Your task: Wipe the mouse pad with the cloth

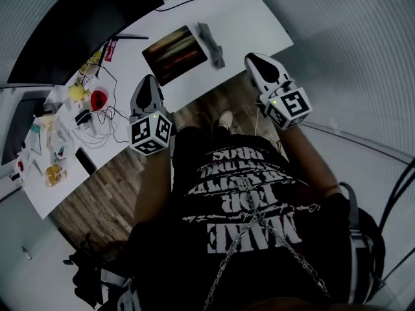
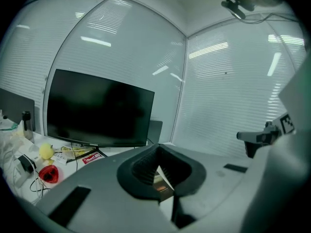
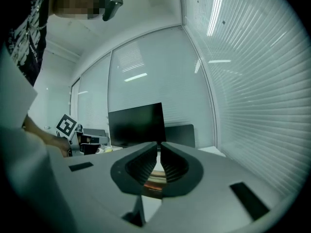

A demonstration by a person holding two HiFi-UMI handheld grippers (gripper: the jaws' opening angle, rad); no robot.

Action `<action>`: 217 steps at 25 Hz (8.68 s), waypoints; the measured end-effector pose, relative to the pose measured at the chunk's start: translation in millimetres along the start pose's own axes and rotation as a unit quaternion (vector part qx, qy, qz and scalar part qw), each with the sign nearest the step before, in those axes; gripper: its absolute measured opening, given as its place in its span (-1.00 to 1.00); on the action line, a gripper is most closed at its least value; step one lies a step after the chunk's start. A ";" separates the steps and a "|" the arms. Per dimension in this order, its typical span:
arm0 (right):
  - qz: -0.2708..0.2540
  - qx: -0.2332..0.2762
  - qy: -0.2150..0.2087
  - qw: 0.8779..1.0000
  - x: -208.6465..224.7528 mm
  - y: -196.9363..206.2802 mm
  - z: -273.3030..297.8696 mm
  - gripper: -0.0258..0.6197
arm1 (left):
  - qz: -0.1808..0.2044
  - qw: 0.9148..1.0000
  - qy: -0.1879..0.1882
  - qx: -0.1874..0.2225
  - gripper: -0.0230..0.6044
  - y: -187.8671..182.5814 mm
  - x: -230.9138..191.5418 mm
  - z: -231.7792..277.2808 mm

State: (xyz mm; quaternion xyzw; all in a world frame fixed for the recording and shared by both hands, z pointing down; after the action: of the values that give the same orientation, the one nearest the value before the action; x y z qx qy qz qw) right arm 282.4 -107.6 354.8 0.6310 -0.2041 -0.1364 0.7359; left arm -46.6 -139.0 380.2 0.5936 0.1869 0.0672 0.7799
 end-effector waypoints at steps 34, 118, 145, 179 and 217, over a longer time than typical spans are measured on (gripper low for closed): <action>0.058 -0.194 0.012 0.979 64.2 111.2 184.6 -0.71 | -0.023 0.983 0.031 -0.179 -0.91 81.2 -92.8 169.8; 0.031 -0.441 -0.237 0.865 -121.2 259.4 339.1 -0.87 | -0.085 0.967 -0.076 -0.229 -0.91 136.4 -175.0 105.4; 0.072 -0.411 -0.216 0.883 -82.9 226.2 293.7 -0.87 | -0.082 0.968 -0.066 -0.226 -0.91 127.5 -163.0 95.3; 0.032 -0.420 -0.001 0.907 86.3 232.9 200.2 -0.87 | -0.057 0.976 -0.043 -0.207 -0.91 118.7 -96.4 90.8; -0.097 0.025 -0.093 0.991 8.0 1.0 79.5 -0.92 | 0.053 0.995 -0.061 0.050 -0.91 -20.8 4.3 6.6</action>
State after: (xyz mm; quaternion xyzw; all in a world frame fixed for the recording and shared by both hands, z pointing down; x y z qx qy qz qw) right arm 251.8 -180.4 366.3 0.6509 -0.2132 -0.2598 0.6808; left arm -42.6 -149.5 361.0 0.6441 0.1105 0.0631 0.7543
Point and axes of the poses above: the fingertips, and each gripper's own axes: z forward along the fingers, x to its right, y out of its underside, the point moved 9 cm from there along -z, backward along the fingers, and after that the axes turned 1 degree about x, right-handed, at the moved point
